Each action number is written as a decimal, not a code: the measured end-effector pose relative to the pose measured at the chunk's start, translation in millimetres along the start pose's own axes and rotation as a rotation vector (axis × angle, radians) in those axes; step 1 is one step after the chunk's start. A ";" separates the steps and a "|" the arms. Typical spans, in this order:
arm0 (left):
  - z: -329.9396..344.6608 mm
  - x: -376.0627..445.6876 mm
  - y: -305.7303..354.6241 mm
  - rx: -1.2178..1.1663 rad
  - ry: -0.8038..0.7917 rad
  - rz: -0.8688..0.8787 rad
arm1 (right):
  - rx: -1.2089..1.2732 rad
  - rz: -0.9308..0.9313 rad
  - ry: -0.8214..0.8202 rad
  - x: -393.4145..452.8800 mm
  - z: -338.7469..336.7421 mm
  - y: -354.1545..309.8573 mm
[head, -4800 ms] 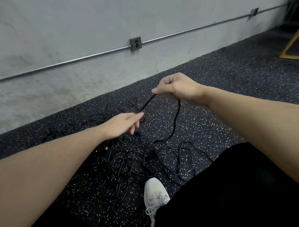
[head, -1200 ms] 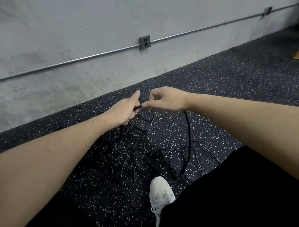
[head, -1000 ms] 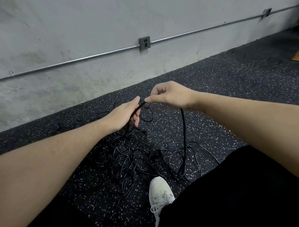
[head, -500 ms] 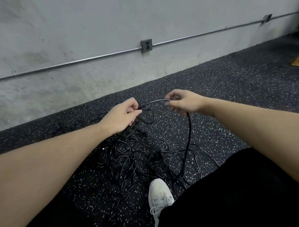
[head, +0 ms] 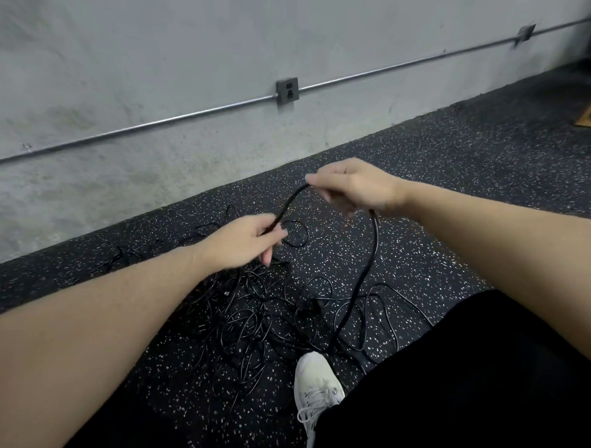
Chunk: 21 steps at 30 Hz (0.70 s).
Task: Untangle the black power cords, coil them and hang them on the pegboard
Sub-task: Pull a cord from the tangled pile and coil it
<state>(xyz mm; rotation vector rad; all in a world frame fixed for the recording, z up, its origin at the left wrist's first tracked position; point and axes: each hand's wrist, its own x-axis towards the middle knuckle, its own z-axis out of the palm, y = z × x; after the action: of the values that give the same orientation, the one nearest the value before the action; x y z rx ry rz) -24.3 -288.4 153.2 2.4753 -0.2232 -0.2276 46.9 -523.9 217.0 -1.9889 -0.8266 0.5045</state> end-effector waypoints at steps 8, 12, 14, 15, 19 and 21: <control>-9.1 -10.1 -42.6 0.157 -0.013 -0.116 | -0.195 0.160 0.294 -0.4 -17.6 36.4; -8.6 -6.5 -29.0 0.195 0.037 -0.062 | -0.402 0.342 0.060 2.1 -17.6 53.9; -6.7 -1.4 -19.0 0.159 0.041 -0.031 | -0.465 0.342 -0.032 2.5 -14.1 54.7; -5.6 0.8 -13.7 0.130 0.034 -0.014 | -0.492 0.311 -0.058 3.1 -11.2 51.1; -2.5 5.6 10.7 -0.023 0.082 0.050 | -0.493 0.153 -0.159 7.7 8.3 26.2; -2.9 7.5 19.4 -0.090 0.157 0.057 | -0.426 0.103 -0.184 11.0 20.2 16.1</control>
<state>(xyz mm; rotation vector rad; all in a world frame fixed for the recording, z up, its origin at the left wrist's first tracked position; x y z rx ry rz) -18.4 -303.6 166.6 2.3801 -0.2121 -0.0188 47.6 -510.2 192.5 -2.4108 -1.0138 0.6171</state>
